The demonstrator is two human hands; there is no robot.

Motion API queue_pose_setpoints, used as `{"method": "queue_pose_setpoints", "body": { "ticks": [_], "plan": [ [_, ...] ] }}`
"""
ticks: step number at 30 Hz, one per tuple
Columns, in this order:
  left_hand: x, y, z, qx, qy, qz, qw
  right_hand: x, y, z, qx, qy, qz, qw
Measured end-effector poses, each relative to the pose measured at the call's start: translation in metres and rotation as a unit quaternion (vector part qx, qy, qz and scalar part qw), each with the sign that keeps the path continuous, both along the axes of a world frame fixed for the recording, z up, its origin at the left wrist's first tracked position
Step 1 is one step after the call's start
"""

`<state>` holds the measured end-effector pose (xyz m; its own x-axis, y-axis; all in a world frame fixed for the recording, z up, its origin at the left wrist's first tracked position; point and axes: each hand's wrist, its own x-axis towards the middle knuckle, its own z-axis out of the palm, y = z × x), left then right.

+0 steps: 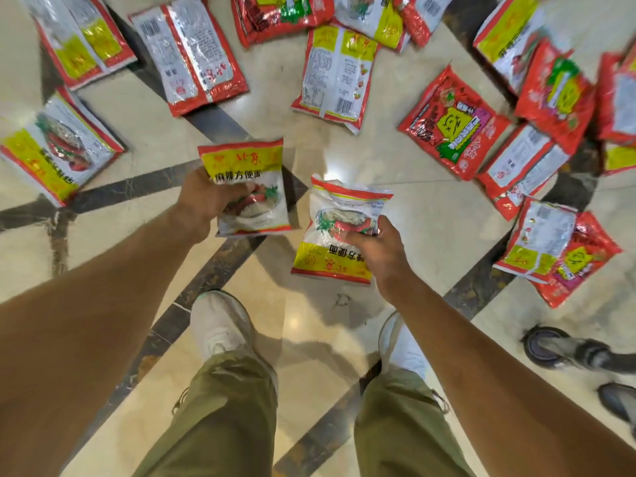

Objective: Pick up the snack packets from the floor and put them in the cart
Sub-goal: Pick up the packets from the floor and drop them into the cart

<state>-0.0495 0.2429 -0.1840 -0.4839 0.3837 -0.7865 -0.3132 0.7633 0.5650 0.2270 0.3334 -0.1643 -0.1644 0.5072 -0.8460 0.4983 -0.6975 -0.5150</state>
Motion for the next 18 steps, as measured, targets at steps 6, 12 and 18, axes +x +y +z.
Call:
{"method": "queue_pose_setpoints", "body": {
  "ticks": [6,12,18],
  "plan": [
    [0.013,-0.022,0.176,0.062,-0.072,-0.002,0.995,0.017,0.022,0.161,-0.013,0.037,-0.031,0.999],
    [0.046,0.002,0.44,0.118,-0.065,0.038,0.99,0.031,0.065,0.409,0.048,0.075,-0.001,0.996],
    [0.093,0.019,0.673,0.183,-0.073,0.105,0.975,0.065,0.113,0.634,0.118,0.127,0.05,0.984]
  ]
}}
